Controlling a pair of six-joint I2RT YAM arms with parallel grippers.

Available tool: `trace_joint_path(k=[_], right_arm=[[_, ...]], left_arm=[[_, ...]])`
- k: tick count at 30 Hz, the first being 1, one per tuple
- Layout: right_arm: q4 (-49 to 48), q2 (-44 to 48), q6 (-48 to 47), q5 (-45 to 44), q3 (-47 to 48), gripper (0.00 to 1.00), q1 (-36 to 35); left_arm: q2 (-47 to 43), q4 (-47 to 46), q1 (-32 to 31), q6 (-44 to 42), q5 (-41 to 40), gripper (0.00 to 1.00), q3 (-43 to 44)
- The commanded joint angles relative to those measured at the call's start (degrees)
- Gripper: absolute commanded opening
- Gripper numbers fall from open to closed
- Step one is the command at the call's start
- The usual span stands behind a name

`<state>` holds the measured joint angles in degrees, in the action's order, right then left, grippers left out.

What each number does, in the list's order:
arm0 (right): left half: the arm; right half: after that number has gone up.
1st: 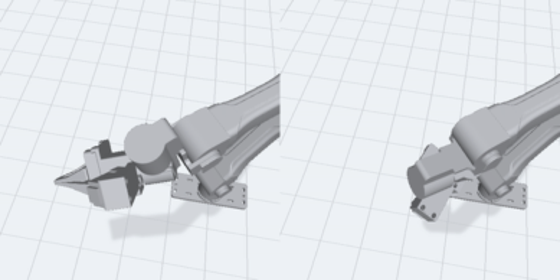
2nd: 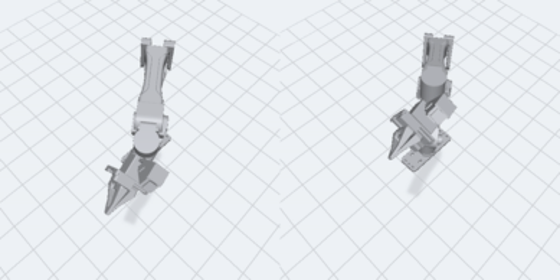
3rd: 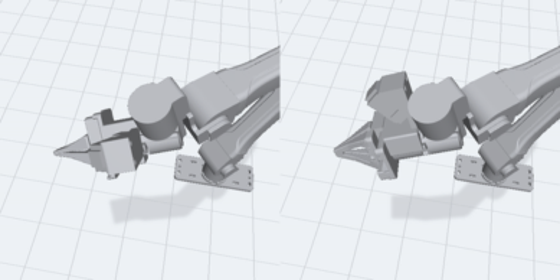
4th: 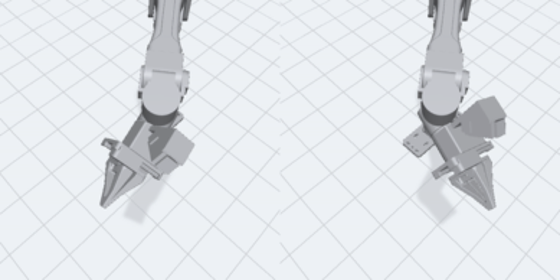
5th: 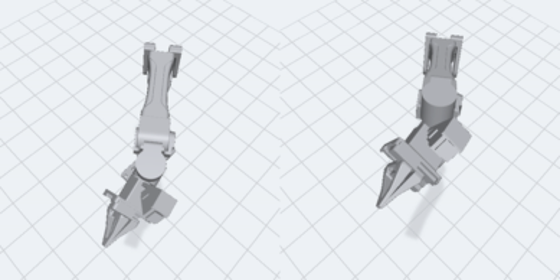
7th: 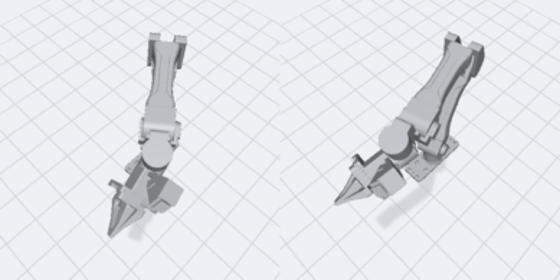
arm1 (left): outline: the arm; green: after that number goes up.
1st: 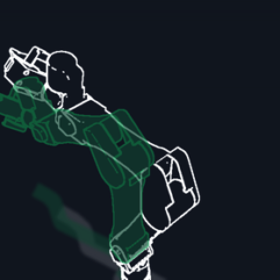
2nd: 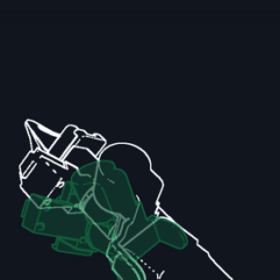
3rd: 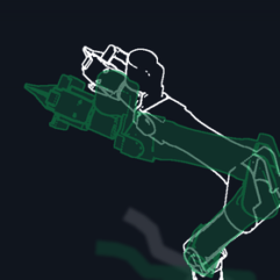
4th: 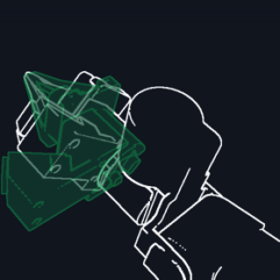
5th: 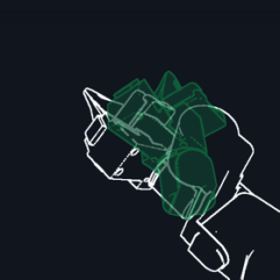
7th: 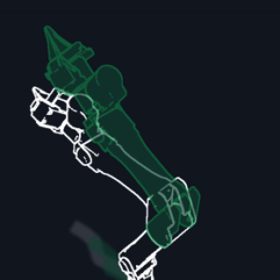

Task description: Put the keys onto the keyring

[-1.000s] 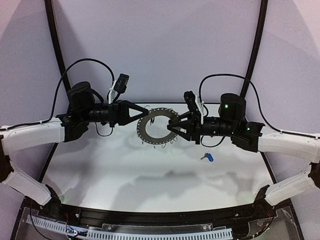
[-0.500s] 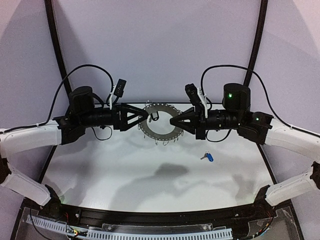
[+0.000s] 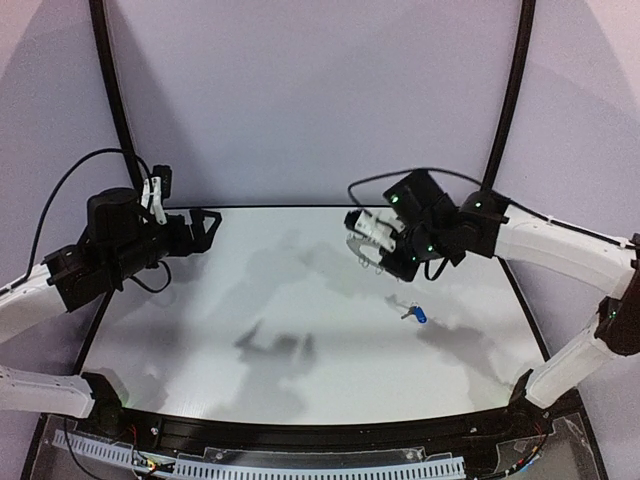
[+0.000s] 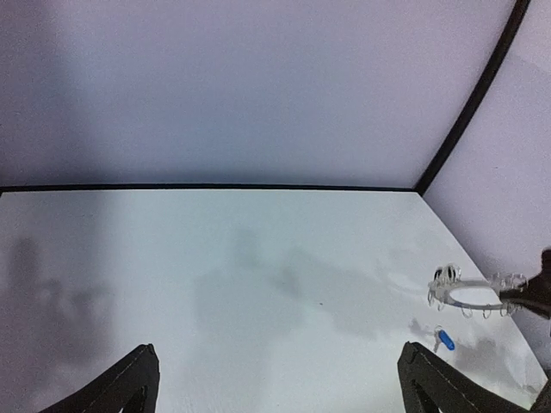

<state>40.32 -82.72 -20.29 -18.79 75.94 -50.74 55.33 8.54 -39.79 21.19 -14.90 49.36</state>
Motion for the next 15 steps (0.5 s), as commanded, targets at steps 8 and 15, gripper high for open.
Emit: trace_joint_path(k=[8,15], right_arm=[[-5.7,18.0,-30.4,24.7,-12.0,0.00,-4.0],[0.0,19.9,-40.1,32.0,-10.0,0.00,-4.0]], left_arm=[[-3.2,-1.3,0.1,-1.0,3.3,0.99,-2.9],[0.4,-11.7,0.1,-7.3,39.8,0.99,-4.2]])
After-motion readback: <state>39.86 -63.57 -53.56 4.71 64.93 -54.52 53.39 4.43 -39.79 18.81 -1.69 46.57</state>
